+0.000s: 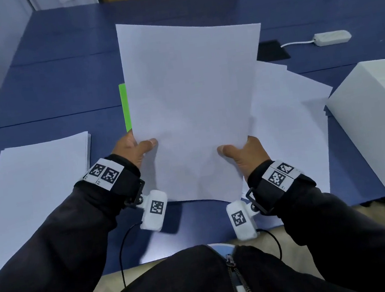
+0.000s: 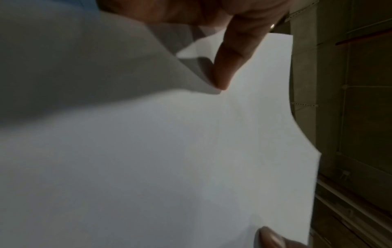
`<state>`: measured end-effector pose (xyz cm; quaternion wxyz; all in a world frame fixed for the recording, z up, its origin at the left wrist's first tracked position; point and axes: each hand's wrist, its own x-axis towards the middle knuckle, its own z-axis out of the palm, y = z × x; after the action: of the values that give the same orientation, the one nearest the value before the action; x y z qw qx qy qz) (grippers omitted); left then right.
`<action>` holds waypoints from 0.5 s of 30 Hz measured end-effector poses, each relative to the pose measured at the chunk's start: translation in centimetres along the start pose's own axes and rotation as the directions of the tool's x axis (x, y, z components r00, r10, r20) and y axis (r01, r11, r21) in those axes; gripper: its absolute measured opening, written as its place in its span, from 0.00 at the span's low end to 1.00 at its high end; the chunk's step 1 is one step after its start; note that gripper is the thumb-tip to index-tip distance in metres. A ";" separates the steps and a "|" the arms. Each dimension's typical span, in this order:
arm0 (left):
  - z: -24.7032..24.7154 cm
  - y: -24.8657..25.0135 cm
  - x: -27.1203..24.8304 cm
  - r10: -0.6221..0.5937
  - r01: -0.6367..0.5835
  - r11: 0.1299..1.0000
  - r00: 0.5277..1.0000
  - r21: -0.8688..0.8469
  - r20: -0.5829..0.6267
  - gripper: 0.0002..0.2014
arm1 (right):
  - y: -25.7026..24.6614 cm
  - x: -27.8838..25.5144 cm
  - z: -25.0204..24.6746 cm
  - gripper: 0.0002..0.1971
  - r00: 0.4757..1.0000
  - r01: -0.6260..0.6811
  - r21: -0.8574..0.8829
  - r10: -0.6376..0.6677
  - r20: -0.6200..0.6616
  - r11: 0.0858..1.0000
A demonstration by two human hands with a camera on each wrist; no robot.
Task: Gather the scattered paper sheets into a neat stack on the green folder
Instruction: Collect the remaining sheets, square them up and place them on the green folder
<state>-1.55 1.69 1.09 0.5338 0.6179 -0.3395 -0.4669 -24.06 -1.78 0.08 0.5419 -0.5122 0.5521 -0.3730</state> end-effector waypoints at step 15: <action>9.6 -4.4 2.3 -0.246 0.134 0.929 0.920 0.344 0.304 0.09 | 5.8 -2.6 -11.4 0.06 0.929 -0.243 -0.007 0.230 -0.289 0.970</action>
<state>-10.16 -2.86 -3.69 0.3121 0.6353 -0.4351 -0.5565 -36.45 0.26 -3.41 0.4863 -0.3941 0.6901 -0.3632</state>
